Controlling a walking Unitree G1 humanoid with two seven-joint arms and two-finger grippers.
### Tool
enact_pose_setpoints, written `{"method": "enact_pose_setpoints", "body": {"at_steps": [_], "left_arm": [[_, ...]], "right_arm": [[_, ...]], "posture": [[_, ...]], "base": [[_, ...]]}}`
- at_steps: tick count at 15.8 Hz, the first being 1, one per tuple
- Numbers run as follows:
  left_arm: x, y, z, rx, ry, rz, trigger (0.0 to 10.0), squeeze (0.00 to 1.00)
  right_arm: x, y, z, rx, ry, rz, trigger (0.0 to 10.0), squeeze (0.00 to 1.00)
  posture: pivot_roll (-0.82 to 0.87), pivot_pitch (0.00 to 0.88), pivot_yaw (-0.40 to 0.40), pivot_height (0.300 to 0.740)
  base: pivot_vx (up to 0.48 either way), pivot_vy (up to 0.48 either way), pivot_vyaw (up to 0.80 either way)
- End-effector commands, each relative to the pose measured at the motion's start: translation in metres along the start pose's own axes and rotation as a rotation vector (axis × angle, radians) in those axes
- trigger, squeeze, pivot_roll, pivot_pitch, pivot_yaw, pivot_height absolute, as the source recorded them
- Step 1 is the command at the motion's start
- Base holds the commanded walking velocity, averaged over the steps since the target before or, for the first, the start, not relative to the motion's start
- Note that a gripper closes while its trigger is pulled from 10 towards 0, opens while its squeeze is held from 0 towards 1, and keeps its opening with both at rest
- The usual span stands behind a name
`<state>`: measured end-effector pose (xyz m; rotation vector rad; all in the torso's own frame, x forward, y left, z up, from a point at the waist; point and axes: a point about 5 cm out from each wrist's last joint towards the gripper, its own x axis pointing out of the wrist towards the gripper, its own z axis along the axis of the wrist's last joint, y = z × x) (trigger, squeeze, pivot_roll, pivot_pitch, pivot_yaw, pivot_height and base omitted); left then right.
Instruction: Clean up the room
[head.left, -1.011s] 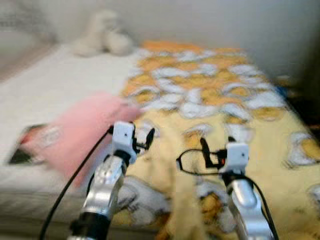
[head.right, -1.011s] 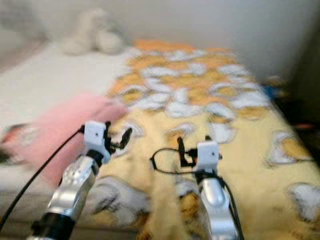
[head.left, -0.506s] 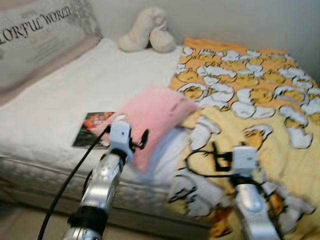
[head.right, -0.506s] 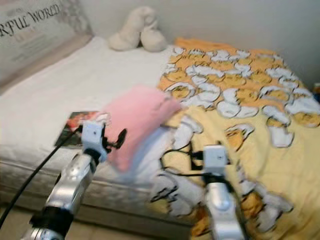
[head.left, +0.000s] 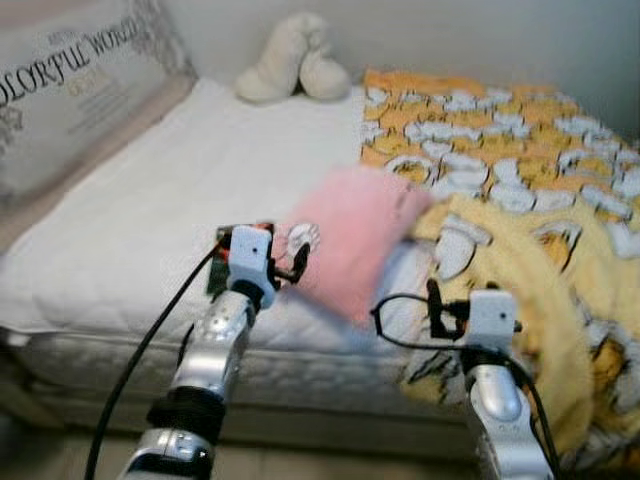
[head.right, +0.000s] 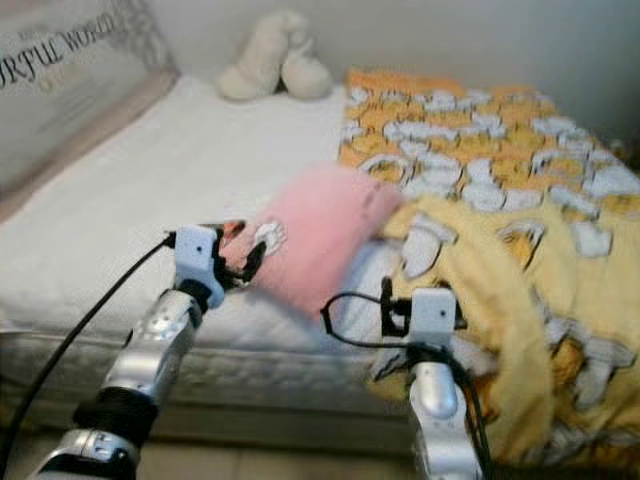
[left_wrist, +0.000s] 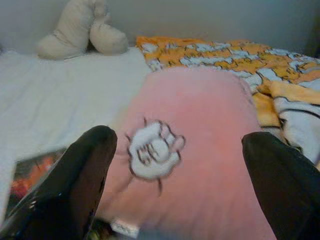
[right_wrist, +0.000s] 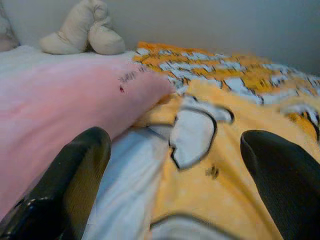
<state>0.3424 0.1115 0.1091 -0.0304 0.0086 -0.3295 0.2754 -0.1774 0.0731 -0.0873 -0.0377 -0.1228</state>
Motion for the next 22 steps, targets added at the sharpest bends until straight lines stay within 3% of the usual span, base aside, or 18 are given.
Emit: {"method": "enact_pose_setpoints", "body": {"at_steps": [1, 6, 11, 13, 16, 18, 20, 22], "left_arm": [[0.001, -0.002, -0.002, -0.04, 0.001, 0.019, 10.0, 0.0], [0.001, 0.003, -0.01, -0.078, 0.032, 0.124, 10.0, 0.0], [0.0, 0.01, -0.008, -0.063, 0.02, 0.135, 10.0, 0.0], [0.0, 0.012, -0.007, -0.117, 0.011, 0.144, 10.0, 0.0], [0.002, 0.01, -0.001, -0.079, -0.017, 0.114, 10.0, 0.0], [0.005, 0.011, 0.004, -0.065, -0.03, 0.104, 10.0, 0.0], [0.019, 0.021, 0.021, -0.009, -0.053, 0.111, 10.0, 0.0], [0.028, 0.019, 0.025, 0.01, 0.002, 0.073, 10.0, 0.0]], "right_arm": [[-0.001, -0.008, -0.002, 0.005, 0.004, -0.029, 10.0, 0.0], [-0.002, -0.004, -0.001, -0.004, 0.006, 0.006, 10.0, 0.0], [-0.005, -0.005, -0.003, -0.015, 0.015, 0.027, 10.0, 0.0], [-0.005, -0.006, -0.003, -0.015, 0.018, 0.029, 10.0, 0.0], [-0.001, -0.01, 0.003, -0.017, -0.001, -0.005, 10.0, 0.0], [0.003, -0.014, 0.012, 0.008, -0.029, -0.02, 10.0, 0.0], [0.024, -0.03, 0.029, 0.11, -0.047, -0.063, 10.0, 0.0], [0.03, -0.028, 0.016, 0.251, 0.086, 0.0, 10.0, 0.0]], "posture": [[0.07, 0.0, 0.062, 0.74], [0.08, 0.0, 0.042, 0.74], [0.09, 0.0, 0.031, 0.74], [0.09, 0.0, 0.029, 0.74], [0.09, 0.0, 0.025, 0.74], [0.09, 0.0, 0.025, 0.74], [0.08, 0.0, 0.026, 0.74], [0.07, 0.0, 0.028, 0.74]], "base": [[0.405, 0.0, 0.0], [0.48, 0.0, 0.0], [0.48, 0.0, 0.0], [0.48, 0.0, 0.0], [0.48, 0.0, 0.0], [0.48, 0.0, 0.0], [0.48, 0.0, 0.0], [0.48, 0.0, 0.0]]}}
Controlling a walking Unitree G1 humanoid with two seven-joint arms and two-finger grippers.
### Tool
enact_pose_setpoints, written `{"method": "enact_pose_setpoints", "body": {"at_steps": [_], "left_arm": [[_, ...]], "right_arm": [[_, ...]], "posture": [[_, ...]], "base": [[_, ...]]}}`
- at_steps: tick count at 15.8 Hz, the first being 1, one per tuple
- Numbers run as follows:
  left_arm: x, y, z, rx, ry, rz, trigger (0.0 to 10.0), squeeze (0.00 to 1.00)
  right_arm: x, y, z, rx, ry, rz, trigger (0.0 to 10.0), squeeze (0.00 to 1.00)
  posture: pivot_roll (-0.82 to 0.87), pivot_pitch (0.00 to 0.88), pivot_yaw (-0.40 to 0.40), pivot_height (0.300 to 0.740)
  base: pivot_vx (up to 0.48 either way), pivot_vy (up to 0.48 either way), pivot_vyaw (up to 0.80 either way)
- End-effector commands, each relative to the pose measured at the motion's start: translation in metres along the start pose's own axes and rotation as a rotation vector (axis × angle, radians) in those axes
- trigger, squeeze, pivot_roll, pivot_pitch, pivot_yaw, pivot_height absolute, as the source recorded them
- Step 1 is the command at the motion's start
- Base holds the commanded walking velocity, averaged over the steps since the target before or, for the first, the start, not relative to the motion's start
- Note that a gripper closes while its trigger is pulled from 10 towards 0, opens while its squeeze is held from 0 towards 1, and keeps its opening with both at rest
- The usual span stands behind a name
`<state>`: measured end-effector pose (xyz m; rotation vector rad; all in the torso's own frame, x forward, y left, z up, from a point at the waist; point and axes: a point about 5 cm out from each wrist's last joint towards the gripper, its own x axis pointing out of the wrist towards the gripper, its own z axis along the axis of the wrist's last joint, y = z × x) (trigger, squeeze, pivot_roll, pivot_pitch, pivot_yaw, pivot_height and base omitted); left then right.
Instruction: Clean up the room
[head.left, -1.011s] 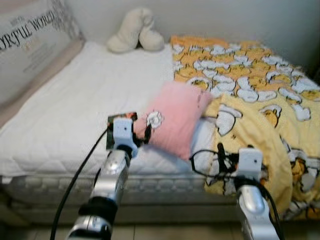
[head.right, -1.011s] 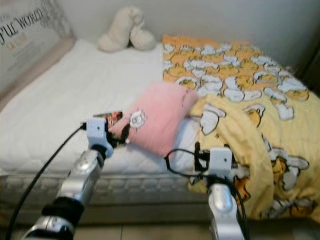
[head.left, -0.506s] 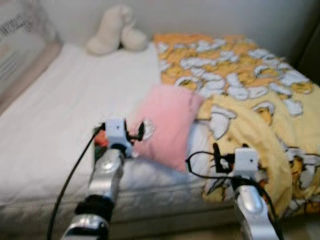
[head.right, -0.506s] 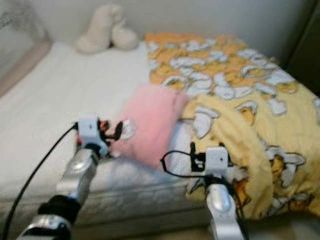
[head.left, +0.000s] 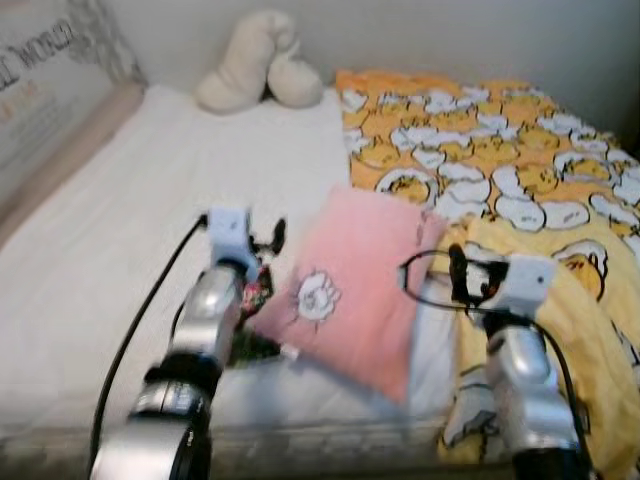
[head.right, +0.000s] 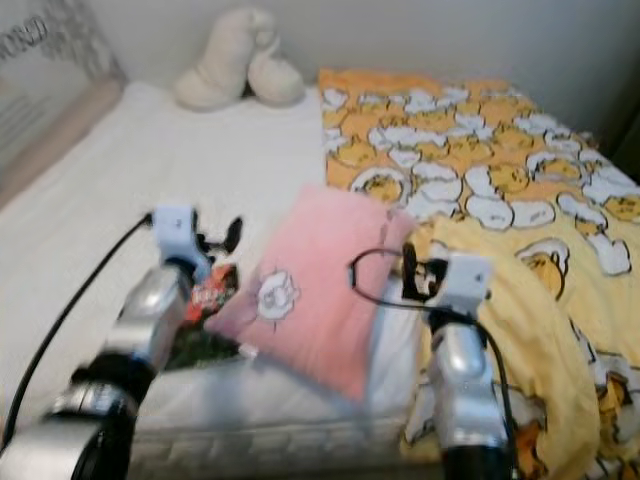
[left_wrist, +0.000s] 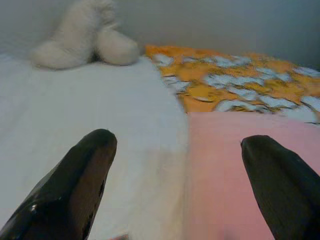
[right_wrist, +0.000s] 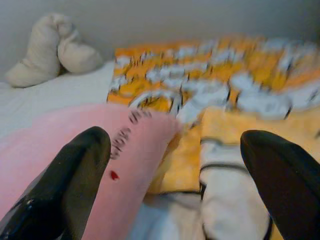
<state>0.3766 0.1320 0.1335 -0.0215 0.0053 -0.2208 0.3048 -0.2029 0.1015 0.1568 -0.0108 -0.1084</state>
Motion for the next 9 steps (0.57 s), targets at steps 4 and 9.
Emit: {"method": "enact_pose_setpoints", "body": {"at_steps": [4, 9], "left_arm": [[0.014, 0.006, -0.002, -0.124, 0.275, -0.109, 10.0, 0.0], [0.014, 0.021, 0.016, -0.13, 0.329, -0.236, 10.0, 0.0]], "right_arm": [[-0.012, -0.011, -0.027, 0.147, 0.171, 0.04, 10.0, 0.0], [-0.036, -0.008, -0.013, 0.195, 0.174, 0.141, 10.0, 0.0]], "posture": [[0.08, 0.032, 0.03, 0.74], [0.06, 0.119, 0.016, 0.74]], "base": [[0.0, 0.0, 0.0], [0.0, 0.0, 0.0]]}}
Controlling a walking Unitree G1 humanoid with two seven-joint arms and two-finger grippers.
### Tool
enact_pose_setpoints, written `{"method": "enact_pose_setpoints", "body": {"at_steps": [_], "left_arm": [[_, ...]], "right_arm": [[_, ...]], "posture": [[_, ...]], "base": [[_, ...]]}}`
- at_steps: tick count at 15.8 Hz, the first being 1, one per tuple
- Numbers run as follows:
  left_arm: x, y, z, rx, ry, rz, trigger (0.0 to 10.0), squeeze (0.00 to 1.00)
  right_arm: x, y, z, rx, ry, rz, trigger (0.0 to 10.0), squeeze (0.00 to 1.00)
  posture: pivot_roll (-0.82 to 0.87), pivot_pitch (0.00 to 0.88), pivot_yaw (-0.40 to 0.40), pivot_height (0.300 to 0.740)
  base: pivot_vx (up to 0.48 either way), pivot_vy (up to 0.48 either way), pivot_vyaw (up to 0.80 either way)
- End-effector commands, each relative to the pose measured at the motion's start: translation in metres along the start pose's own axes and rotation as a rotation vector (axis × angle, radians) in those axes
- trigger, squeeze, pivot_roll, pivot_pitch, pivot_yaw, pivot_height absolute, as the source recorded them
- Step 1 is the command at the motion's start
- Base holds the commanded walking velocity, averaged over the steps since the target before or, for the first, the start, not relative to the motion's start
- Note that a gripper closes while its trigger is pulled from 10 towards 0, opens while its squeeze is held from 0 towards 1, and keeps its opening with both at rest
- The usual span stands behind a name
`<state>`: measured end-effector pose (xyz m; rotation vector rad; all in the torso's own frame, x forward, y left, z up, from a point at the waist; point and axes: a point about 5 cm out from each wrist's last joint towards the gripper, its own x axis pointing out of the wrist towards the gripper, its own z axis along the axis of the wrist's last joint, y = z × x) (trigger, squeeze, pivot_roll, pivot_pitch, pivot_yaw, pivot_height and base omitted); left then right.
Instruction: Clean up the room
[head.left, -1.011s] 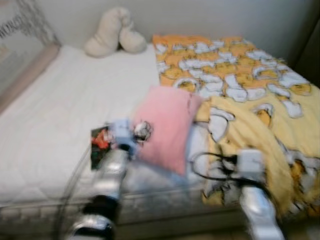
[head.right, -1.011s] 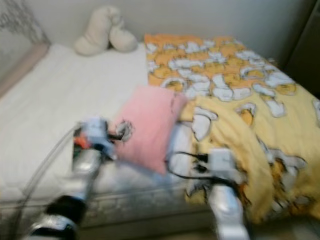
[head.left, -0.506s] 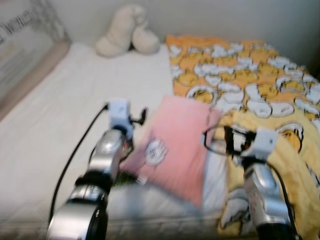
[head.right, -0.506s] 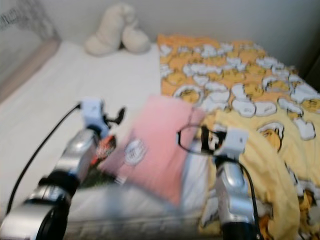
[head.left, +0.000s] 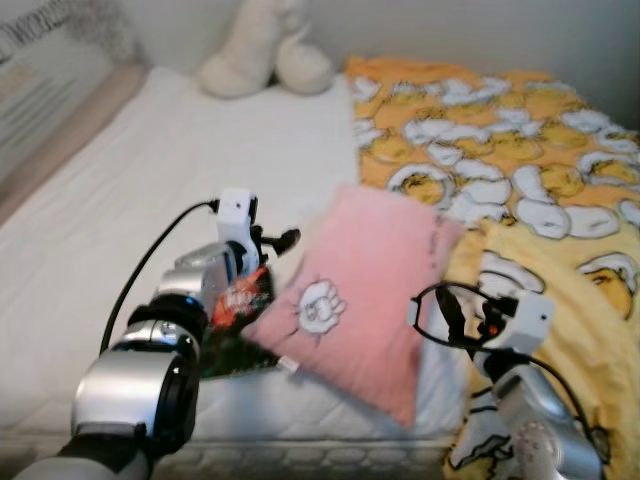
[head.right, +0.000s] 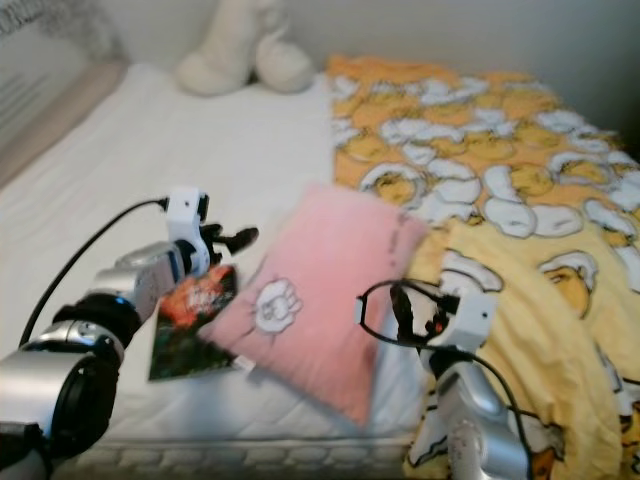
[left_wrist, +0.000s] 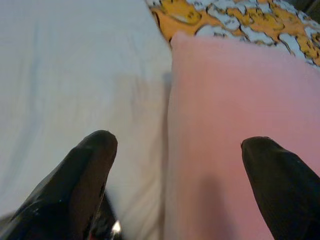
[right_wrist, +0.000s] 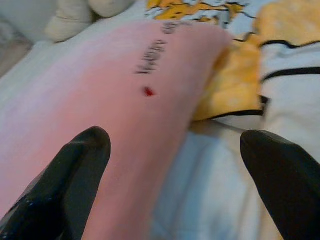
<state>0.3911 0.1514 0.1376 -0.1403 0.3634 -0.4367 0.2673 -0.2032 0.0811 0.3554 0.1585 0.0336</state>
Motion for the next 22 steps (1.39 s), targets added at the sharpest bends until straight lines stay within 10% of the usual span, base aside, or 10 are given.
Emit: {"method": "enact_pose_setpoints", "body": {"at_steps": [1, 13, 19, 20, 21, 22], "left_arm": [[-0.003, 0.002, 0.017, 0.045, 0.0, -0.045, 10.0, 0.0], [0.007, -0.047, -0.015, 0.163, 0.173, -0.404, 10.0, 0.0], [0.016, -0.086, -0.088, 0.11, 0.296, -0.392, 10.0, 0.0], [0.018, -0.097, -0.097, 0.081, 0.265, -0.377, 10.0, 0.0], [0.019, -0.098, -0.098, 0.085, 0.256, -0.356, 0.0, 0.0], [0.02, -0.095, -0.099, 0.103, 0.257, -0.323, 0.0, 0.0]], "right_arm": [[-0.007, -0.005, 0.012, -0.019, -0.026, -0.004, 10.0, 0.0], [0.003, 0.01, -0.017, 0.097, 0.166, 0.113, 10.0, 0.0], [0.03, 0.043, -0.056, 0.044, 0.265, 0.186, 10.0, 0.0], [0.035, 0.046, -0.062, 0.048, 0.291, 0.173, 1.0, 0.0], [0.036, 0.046, -0.063, 0.025, 0.297, 0.179, 0.0, 0.0], [0.037, 0.045, -0.063, 0.011, 0.299, 0.18, 0.0, 0.0]], "posture": [[0.05, 0.126, 0.018, 0.74], [0.05, 0.13, 0.021, 0.74], [0.06, 0.111, 0.036, 0.74], [0.05, 0.101, 0.04, 0.74], [0.05, 0.094, 0.037, 0.74], [0.05, 0.092, 0.036, 0.74]], "base": [[0.0, 0.0, 0.0], [0.0, 0.0, 0.0], [0.0, 0.0, 0.0], [0.0, 0.0, 0.0], [0.0, 0.0, 0.0], [0.0, 0.0, 0.0]]}}
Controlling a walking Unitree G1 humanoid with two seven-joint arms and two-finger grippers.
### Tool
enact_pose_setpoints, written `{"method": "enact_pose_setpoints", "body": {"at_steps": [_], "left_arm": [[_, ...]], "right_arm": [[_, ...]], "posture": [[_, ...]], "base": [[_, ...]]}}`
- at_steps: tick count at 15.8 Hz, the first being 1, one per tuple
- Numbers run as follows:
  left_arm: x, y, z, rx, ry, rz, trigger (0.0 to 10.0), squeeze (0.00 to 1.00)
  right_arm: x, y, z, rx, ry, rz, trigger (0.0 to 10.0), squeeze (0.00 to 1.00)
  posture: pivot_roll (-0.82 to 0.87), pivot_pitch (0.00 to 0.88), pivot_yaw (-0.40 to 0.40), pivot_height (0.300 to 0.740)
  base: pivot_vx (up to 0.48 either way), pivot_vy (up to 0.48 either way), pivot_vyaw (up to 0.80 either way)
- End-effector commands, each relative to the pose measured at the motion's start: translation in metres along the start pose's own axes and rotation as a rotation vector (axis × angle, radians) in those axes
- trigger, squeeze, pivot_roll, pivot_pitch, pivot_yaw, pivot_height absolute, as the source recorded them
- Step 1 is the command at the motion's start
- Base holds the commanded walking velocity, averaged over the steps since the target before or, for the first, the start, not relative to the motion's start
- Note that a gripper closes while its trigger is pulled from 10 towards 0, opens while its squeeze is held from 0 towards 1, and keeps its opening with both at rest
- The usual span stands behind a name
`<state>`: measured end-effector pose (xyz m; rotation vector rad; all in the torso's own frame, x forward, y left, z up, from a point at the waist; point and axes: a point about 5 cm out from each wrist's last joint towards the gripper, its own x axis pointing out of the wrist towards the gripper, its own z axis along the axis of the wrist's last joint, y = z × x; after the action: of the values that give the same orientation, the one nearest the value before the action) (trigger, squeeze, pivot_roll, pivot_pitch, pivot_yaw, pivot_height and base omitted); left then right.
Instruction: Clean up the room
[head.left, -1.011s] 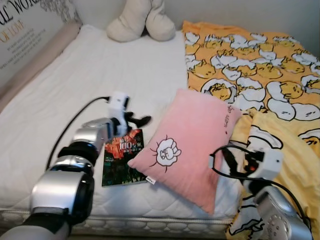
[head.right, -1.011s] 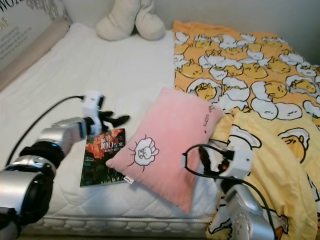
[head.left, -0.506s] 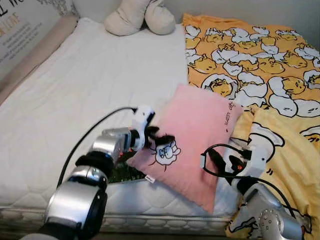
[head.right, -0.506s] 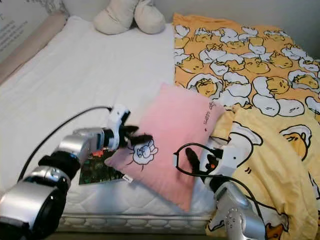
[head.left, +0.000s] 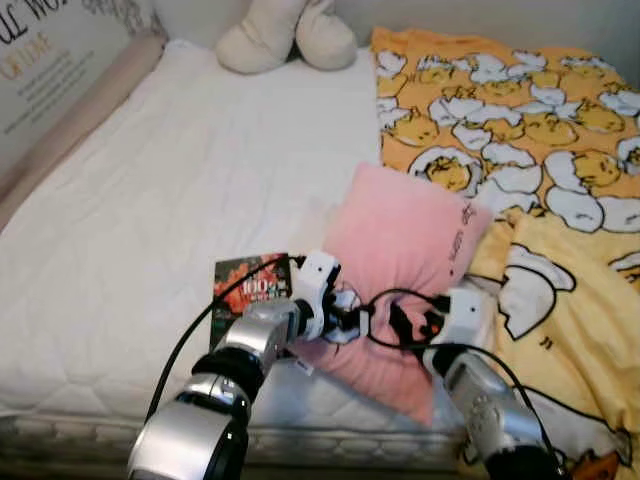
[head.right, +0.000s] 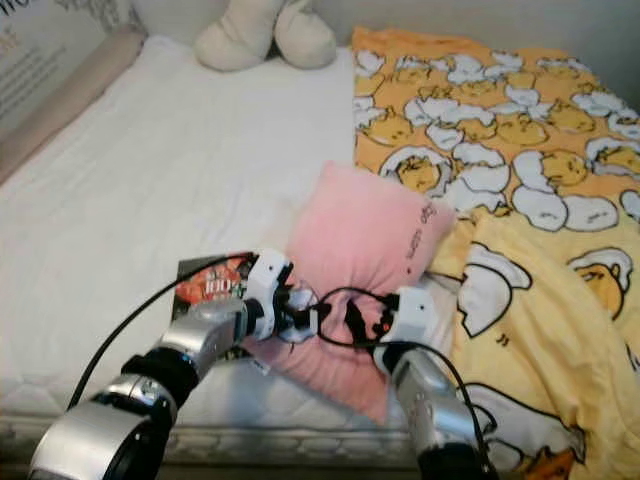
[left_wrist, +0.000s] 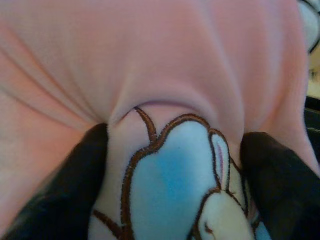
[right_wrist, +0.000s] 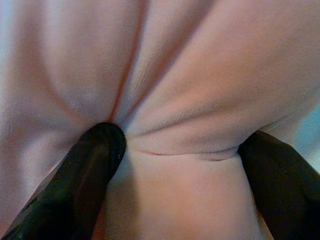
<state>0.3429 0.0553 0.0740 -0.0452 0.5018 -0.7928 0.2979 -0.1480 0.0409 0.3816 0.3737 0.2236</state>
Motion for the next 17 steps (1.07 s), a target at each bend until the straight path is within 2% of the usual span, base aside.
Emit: {"method": "enact_pose_setpoints", "body": {"at_steps": [1, 3, 6, 8, 12, 15, 17], "left_arm": [[0.003, -0.003, -0.01, -0.03, 0.032, 0.018, 0.0, 0.0], [0.003, 0.0, -0.001, -0.038, -0.009, 0.041, 0.0, 0.0], [0.002, 0.004, 0.004, 0.026, -0.006, 0.068, 0.0, 0.0], [0.005, -0.002, -0.001, 0.042, 0.014, 0.038, 0.0, 0.0], [0.011, -0.012, -0.006, 0.073, 0.048, 0.02, 0.0, 0.0], [0.011, -0.013, -0.009, 0.102, 0.057, 0.016, 0.0, 0.0], [0.011, -0.011, -0.003, 0.107, 0.012, 0.037, 0.0, 0.0]], "right_arm": [[0.002, 0.005, -0.011, -0.011, 0.049, 0.023, 0.0, 0.0], [0.002, -0.002, -0.007, -0.027, 0.037, 0.008, 0.0, 0.0], [-0.001, -0.015, 0.001, -0.064, 0.0, -0.045, 0.0, 0.0], [-0.006, -0.023, -0.007, -0.056, 0.019, -0.081, 0.0, 0.0], [-0.01, -0.027, -0.019, -0.052, 0.056, -0.101, 0.0, 0.0], [-0.008, -0.029, -0.027, 0.047, 0.081, -0.137, 0.0, 0.0], [-0.007, -0.029, -0.027, 0.086, 0.072, -0.145, 0.0, 0.0]], "posture": [[0.05, 0.075, 0.03, 0.74], [0.04, 0.041, 0.025, 0.74], [0.03, 0.0, 0.037, 0.74], [0.02, 0.0, 0.04, 0.74], [0.03, 0.0, 0.029, 0.74], [0.04, 0.0, 0.033, 0.74], [0.04, 0.0, 0.036, 0.74]], "base": [[0.0, 0.0, 0.0], [0.0, 0.0, 0.0], [0.0, 0.0, 0.0], [0.0, 0.0, 0.0], [0.0, 0.0, 0.0], [0.0, 0.0, 0.0], [0.0, 0.0, 0.0]]}}
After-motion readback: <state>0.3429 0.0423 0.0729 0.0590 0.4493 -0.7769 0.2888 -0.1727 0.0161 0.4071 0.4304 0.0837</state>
